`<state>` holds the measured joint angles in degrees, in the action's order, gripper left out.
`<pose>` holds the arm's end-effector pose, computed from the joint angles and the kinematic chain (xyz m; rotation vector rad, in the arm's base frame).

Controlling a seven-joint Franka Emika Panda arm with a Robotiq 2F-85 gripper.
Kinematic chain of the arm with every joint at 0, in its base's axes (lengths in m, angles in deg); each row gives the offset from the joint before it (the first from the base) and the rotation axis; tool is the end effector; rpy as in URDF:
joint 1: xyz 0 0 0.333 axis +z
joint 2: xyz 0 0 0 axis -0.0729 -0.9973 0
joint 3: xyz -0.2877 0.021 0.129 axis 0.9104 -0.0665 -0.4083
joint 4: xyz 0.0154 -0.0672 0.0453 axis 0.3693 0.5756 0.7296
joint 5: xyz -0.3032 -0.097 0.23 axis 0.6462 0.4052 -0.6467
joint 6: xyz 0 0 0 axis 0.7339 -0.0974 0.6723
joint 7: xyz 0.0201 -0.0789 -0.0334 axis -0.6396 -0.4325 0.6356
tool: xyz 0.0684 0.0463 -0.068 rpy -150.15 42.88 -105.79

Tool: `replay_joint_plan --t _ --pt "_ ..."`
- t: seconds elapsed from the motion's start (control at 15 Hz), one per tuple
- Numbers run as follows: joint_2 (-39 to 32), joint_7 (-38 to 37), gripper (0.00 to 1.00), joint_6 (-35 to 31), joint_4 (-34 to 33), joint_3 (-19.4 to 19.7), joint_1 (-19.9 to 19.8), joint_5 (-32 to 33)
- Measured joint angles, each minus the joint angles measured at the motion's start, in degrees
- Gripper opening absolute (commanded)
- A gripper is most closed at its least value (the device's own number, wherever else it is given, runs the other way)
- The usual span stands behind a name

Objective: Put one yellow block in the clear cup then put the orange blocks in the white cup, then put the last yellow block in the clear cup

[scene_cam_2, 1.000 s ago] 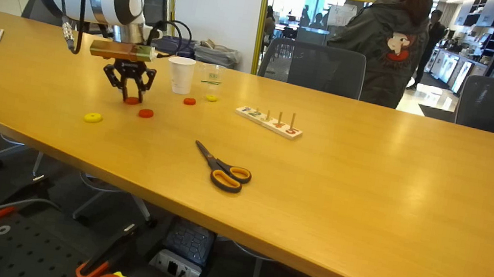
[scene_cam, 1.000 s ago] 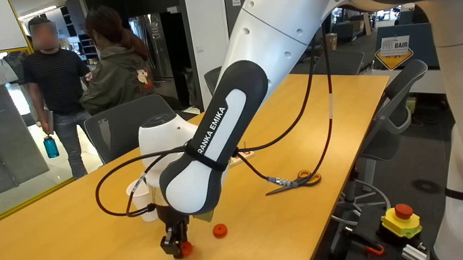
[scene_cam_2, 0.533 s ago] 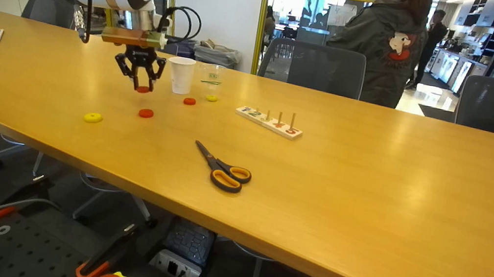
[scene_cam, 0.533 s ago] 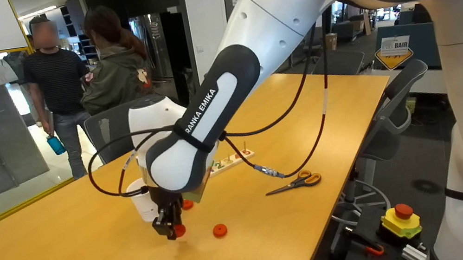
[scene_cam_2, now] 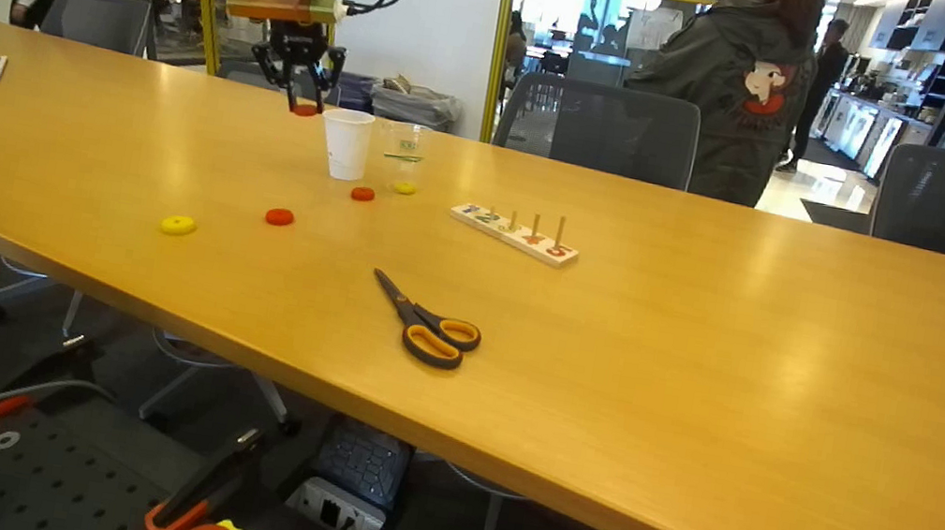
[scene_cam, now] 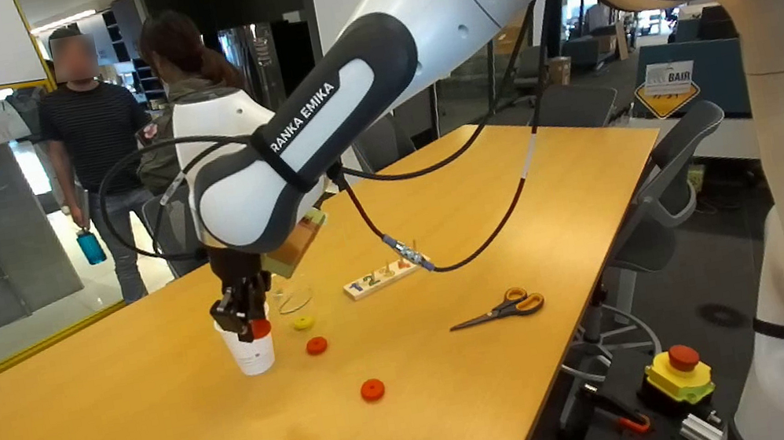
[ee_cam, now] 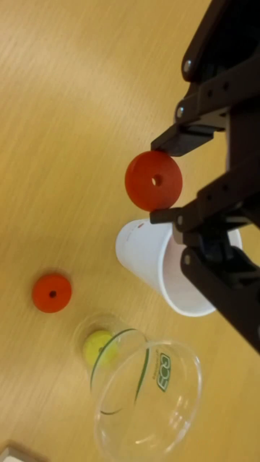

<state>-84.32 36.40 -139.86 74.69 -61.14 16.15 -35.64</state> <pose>0.6027 0.2131 0.3517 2.9710 0.7937 0.3079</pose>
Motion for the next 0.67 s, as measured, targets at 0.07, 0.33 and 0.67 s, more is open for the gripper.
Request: replay_joint_plan --t 0.07,0.33,0.67 --pt "-0.4 0.0 0.24 0.3 -1.3 0.1 0.0 0.2" --pt "-2.9 0.0 0.24 0.4 -6.2 0.5 0.0 0.9" --pt "-7.2 0.1 0.24 0.4 -11.6 1.4 -0.1 0.9"
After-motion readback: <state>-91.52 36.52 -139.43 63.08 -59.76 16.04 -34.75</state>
